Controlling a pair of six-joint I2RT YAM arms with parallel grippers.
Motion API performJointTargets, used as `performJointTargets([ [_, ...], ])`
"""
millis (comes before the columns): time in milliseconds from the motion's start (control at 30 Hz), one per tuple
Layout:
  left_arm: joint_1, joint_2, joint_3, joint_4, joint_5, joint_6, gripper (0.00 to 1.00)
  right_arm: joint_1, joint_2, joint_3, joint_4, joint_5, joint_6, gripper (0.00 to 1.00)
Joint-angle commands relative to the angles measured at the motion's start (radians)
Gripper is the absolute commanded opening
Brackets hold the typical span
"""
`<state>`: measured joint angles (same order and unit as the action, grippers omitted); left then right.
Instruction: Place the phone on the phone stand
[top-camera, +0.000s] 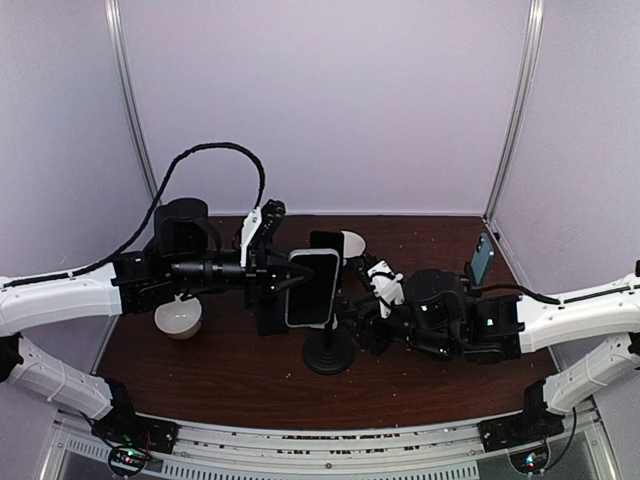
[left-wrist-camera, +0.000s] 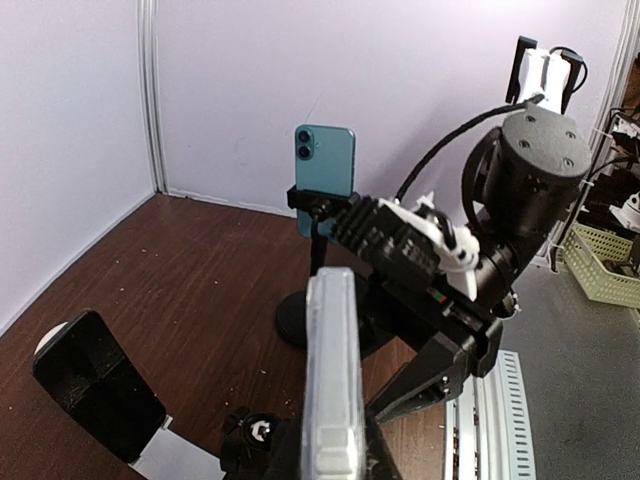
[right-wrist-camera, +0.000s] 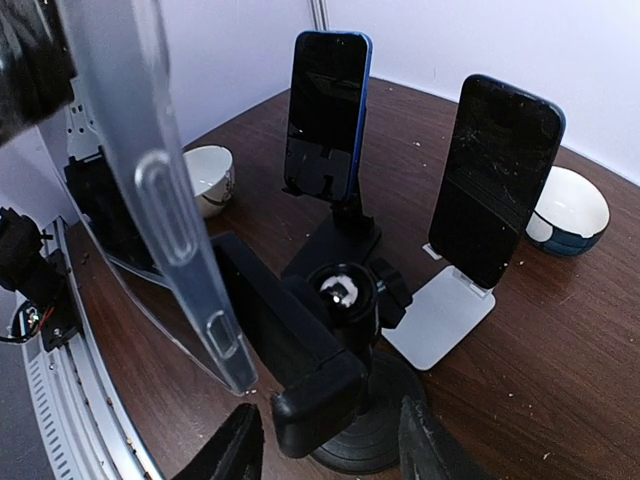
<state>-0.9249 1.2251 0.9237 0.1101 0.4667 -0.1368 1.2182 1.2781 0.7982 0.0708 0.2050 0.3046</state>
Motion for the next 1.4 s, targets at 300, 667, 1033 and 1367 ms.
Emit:
performJointTargets([
  [300, 0.003, 0.049, 0.006, 0.265, 0.002, -0.048, 0.00, 0.053, 0.029, 0.034, -0.015, 0.228, 0.042, 0.36],
  [667, -0.008, 0.017, 0.023, 0.166, 0.003, 0.022, 0.00, 0.069, 0.047, 0.093, -0.050, 0.284, 0.019, 0.36],
  [1033, -0.009, -0.092, -0.007, 0.107, -0.040, 0.062, 0.00, 0.080, 0.071, 0.093, -0.063, 0.286, 0.041, 0.40],
  [1367, -0.012, -0.051, -0.012, 0.220, -0.020, 0.009, 0.00, 0.089, 0.070, 0.095, -0.078, 0.305, 0.029, 0.07],
])
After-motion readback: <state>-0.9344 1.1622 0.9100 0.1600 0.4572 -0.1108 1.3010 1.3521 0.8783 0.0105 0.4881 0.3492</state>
